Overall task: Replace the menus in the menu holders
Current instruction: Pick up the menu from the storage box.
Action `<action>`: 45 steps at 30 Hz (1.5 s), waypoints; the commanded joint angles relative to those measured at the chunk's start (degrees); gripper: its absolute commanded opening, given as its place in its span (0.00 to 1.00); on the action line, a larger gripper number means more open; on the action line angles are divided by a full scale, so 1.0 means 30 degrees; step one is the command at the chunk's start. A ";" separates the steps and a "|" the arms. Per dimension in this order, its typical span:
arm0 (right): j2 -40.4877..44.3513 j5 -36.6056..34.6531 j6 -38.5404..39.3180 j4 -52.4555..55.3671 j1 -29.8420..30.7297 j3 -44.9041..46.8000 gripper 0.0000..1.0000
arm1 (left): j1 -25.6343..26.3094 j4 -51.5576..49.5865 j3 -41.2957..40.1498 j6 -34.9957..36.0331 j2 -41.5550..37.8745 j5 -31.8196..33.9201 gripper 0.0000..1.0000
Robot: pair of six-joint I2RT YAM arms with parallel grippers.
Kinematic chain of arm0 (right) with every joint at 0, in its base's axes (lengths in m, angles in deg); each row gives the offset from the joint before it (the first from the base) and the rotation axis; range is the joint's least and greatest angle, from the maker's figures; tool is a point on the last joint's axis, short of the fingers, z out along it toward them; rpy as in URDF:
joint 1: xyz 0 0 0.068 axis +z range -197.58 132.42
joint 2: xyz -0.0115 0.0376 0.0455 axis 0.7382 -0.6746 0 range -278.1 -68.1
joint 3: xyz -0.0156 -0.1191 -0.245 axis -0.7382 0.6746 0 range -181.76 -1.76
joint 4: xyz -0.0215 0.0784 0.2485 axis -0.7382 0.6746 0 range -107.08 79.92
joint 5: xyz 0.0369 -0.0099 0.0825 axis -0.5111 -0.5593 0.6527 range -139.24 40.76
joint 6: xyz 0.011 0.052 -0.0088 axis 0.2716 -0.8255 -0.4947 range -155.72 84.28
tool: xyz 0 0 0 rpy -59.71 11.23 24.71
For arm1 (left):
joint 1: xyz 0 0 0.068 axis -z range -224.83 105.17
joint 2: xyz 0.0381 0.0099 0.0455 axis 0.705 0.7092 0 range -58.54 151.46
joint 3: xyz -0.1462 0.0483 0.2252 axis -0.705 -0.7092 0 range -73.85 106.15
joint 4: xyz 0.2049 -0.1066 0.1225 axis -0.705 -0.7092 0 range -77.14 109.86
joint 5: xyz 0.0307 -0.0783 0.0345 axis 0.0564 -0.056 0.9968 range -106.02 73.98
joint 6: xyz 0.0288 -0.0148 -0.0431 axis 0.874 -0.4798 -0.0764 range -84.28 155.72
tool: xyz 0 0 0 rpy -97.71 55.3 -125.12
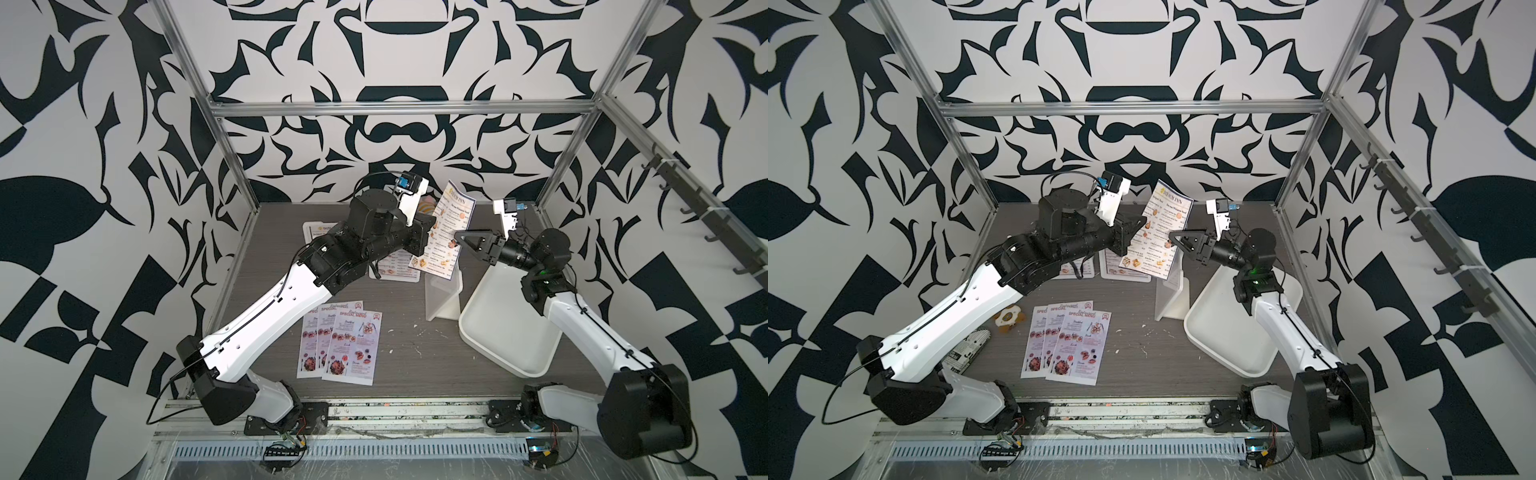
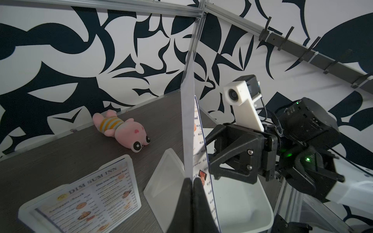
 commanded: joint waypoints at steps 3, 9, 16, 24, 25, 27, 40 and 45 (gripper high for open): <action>0.0581 -0.0212 -0.0663 -0.2067 0.0090 -0.0118 0.41 | -0.0387 0.0776 -0.0377 -0.0206 -0.0577 -0.0594 0.00; 0.0645 -0.0284 -0.1357 -0.2344 0.0090 -0.0132 0.36 | -0.0828 0.1500 -0.1101 -0.0608 -0.0762 -0.1058 0.00; -0.0045 -0.0745 -0.1613 -0.1751 0.0092 -0.0654 0.29 | -0.0919 0.1603 -0.1080 -0.0594 -0.0482 -0.2808 0.00; -0.0951 -0.0621 -0.2430 -0.3294 0.0168 -0.0836 0.32 | -0.0918 0.1853 -0.1433 -0.0127 -0.0848 -0.4099 0.00; -0.1082 -0.0546 -0.2659 -0.3709 0.0213 -0.0888 0.32 | -0.0918 0.1867 -0.1433 -0.0067 -0.0836 -0.4207 0.00; -0.1216 -0.0431 -0.2960 -0.4150 0.0230 -0.0922 0.31 | -0.0925 0.1874 -0.1491 -0.0032 -0.0831 -0.4029 0.00; -0.0605 -0.0046 -0.4416 -0.5863 0.0228 -0.0497 0.18 | -0.1739 0.2335 -0.2135 -0.0177 -0.1295 -0.3891 0.00; 0.0217 -0.0060 -0.4215 -0.4730 0.0241 -0.0452 0.11 | -0.1885 0.2687 -0.2346 -0.0294 -0.1138 -0.3904 0.00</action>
